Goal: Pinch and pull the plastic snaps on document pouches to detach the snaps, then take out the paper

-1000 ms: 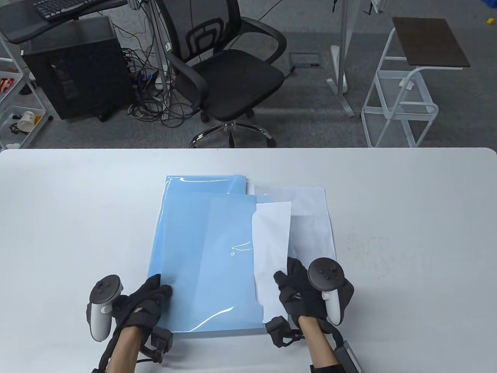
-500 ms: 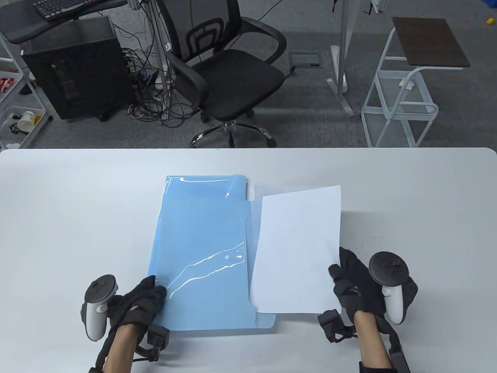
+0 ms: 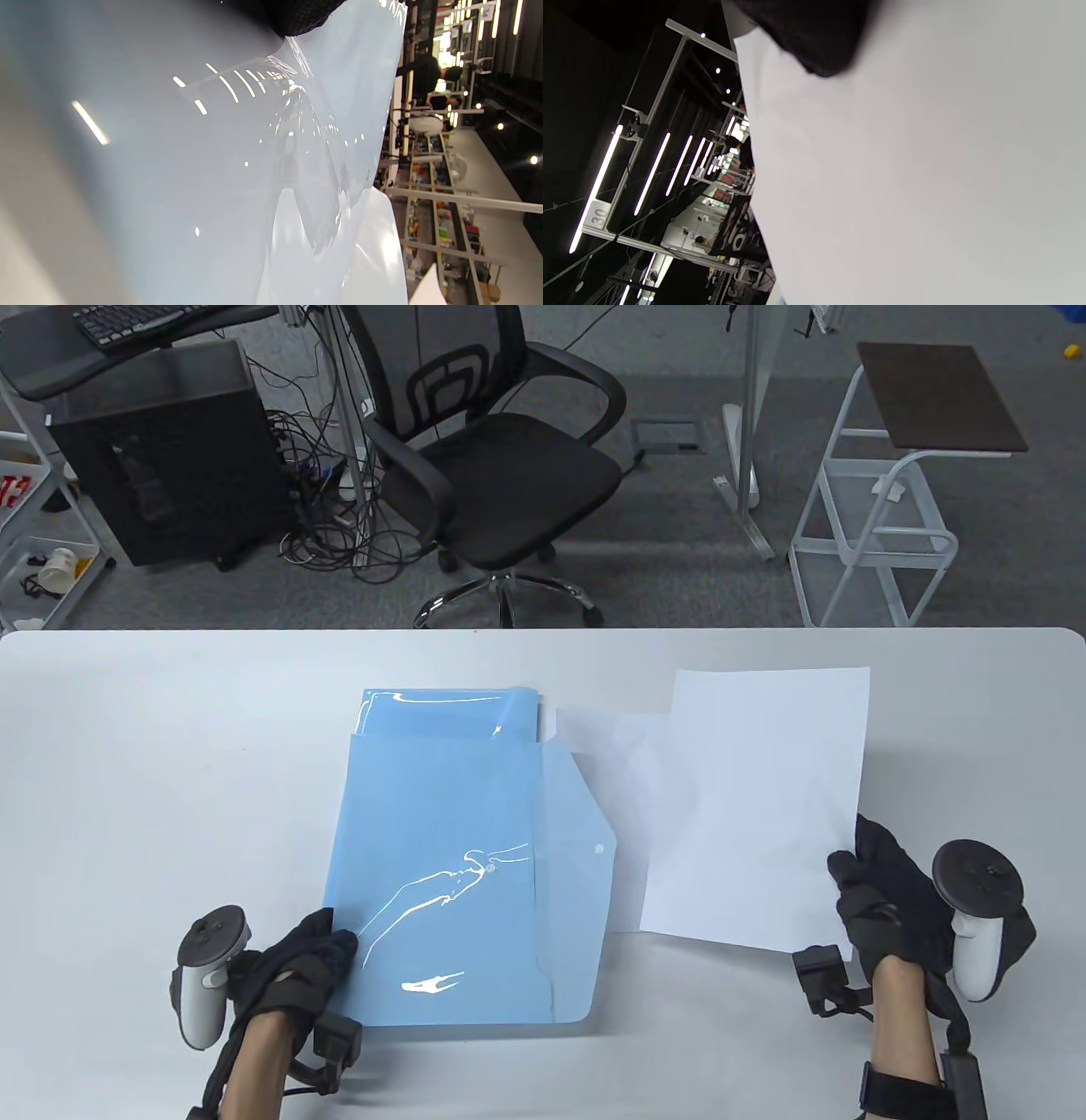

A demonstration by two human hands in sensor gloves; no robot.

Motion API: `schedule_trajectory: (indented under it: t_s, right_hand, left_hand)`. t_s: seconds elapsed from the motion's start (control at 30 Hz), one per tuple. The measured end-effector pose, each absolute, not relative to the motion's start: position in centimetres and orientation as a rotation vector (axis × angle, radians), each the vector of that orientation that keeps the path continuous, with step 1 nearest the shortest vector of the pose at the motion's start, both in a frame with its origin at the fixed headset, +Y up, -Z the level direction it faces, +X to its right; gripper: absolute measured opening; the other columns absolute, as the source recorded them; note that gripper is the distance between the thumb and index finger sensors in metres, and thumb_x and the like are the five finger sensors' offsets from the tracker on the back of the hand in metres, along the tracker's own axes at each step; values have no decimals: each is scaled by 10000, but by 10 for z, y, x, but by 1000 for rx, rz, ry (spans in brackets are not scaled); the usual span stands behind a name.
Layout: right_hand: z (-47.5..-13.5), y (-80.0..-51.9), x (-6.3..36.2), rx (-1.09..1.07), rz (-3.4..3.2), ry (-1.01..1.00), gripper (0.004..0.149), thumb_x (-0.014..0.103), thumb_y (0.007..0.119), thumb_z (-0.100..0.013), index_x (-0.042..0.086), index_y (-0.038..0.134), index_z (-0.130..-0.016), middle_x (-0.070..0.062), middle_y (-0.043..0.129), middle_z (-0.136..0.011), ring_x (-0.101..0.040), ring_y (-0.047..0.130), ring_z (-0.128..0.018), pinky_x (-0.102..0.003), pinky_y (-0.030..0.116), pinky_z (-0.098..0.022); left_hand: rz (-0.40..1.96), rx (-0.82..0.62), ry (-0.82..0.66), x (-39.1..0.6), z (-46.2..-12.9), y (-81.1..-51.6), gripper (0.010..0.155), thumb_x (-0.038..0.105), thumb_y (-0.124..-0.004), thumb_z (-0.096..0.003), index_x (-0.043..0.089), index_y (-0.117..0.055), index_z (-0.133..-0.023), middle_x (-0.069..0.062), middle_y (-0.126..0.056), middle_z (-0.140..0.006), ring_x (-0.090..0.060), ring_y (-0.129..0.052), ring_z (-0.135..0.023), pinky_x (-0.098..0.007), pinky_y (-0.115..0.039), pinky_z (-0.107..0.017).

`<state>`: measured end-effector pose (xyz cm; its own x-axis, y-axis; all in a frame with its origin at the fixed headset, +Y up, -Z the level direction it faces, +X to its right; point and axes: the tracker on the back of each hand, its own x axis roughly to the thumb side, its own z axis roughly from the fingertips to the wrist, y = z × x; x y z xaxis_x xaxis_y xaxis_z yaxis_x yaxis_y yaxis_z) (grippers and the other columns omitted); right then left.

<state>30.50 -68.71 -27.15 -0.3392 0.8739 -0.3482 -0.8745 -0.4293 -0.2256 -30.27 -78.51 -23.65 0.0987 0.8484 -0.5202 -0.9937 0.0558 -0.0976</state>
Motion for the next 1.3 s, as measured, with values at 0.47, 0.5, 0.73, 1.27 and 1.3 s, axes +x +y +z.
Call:
schedule_trajectory:
  t_s: [0.47, 0.5, 0.73, 1.27, 1.3]
  right_hand:
    - [-319, -741, 259, -438, 1967, 166, 489, 186, 785, -539, 176, 700, -1020, -126, 970, -816, -321, 1036, -488, -461, 898, -330]
    - [-321, -742, 256, -439, 1972, 171, 489, 187, 785, -538, 177, 700, -1020, -127, 972, -813, -320, 1037, -486, -460, 898, -330]
    - [-344, -755, 235, -433, 1989, 219, 490, 196, 783, -539, 166, 697, -1021, -125, 976, -803, -316, 1037, -477, -459, 897, -325]
    - [-361, -773, 219, -501, 2057, 264, 530, 211, 768, -545, 83, 640, -1044, -147, 965, -814, -309, 1044, -472, -443, 908, -320]
    - [-360, -774, 219, -519, 2056, 257, 528, 206, 763, -546, 76, 639, -1043, -155, 965, -811, -307, 1047, -471, -439, 912, -320]
  left_hand:
    - [1422, -516, 358, -298, -238, -787, 490, 196, -650, -587, 97, -557, -1058, -59, -874, -877, -236, -1023, -541, -398, -890, -408]
    - [1422, -516, 359, -298, -238, -787, 491, 195, -650, -587, 93, -558, -1058, -60, -876, -875, -236, -1024, -540, -398, -890, -408]
    - [1427, -515, 357, -299, -239, -787, 491, 197, -650, -589, 94, -555, -1059, -60, -873, -878, -236, -1023, -544, -399, -889, -411]
    - [1394, -522, 361, -299, -241, -788, 492, 199, -648, -592, 91, -551, -1062, -64, -869, -884, -245, -1022, -553, -405, -888, -416]
    - [1394, -521, 360, -299, -241, -788, 491, 199, -648, -592, 91, -552, -1062, -65, -870, -884, -245, -1021, -554, -405, -888, -416]
